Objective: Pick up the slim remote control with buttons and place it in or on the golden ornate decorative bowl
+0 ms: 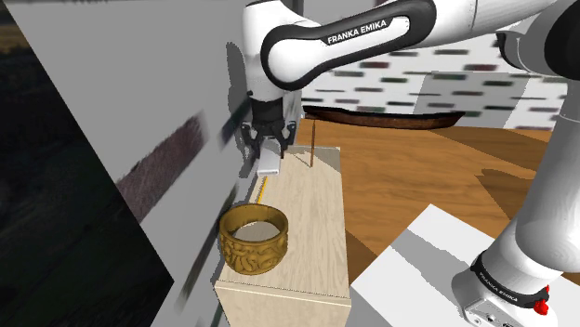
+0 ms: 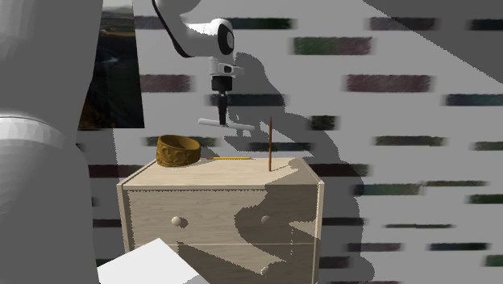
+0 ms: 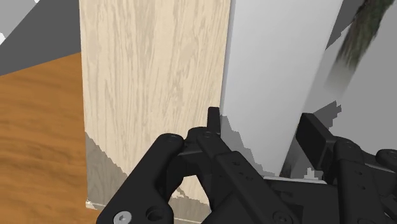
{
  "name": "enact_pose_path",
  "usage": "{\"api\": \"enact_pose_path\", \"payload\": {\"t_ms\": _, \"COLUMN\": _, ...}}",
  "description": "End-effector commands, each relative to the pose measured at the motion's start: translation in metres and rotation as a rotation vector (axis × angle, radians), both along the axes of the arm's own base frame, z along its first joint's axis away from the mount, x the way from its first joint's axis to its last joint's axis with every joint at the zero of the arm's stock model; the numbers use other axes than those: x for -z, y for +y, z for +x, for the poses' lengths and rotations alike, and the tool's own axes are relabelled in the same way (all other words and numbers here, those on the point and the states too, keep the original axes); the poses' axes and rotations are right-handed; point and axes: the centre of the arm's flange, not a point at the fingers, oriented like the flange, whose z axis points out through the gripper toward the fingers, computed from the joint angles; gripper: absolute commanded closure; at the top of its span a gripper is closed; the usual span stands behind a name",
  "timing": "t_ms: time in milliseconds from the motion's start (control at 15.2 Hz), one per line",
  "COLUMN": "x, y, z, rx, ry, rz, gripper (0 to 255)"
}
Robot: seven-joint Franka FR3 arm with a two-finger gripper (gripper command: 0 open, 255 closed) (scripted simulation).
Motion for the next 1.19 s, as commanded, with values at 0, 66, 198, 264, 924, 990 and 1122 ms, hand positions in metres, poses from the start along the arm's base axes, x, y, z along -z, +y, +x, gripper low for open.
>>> {"api": "enact_pose_path", "payload": {"t_ms": 0, "x": -0.012, "y": 0.0, "z": 0.001, "rx": 0.0, "ry": 0.0, "rz": 0.0, "gripper": 255}}
{"api": "enact_pose_path", "payload": {"t_ms": 66, "x": -0.017, "y": 0.0, "z": 0.001, "rx": 0.0, "ry": 0.0, "rz": 0.0, "gripper": 255}}
{"api": "enact_pose_path", "payload": {"t_ms": 198, "x": -0.028, "y": 0.0, "z": 0.001, "rx": 0.0, "ry": 0.0, "rz": 0.0, "gripper": 255}}
{"api": "enact_pose_path", "payload": {"t_ms": 264, "x": -0.031, "y": 0.0, "z": 0.001, "rx": 0.0, "ry": 0.0, "rz": 0.0, "gripper": 255}}
{"api": "enact_pose_path", "payload": {"t_ms": 924, "x": -0.039, "y": 0.102, "z": -0.083, "rx": 0.0, "ry": 0.0, "rz": 0.0, "gripper": 255}}
{"api": "enact_pose_path", "payload": {"t_ms": 990, "x": -0.04, "y": 0.112, "z": -0.092, "rx": 0.0, "ry": 0.0, "rz": 0.0, "gripper": 255}}
{"api": "enact_pose_path", "payload": {"t_ms": 1122, "x": -0.042, "y": 0.132, "z": -0.109, "rx": 0.0, "ry": 0.0, "rz": 0.0, "gripper": 255}}
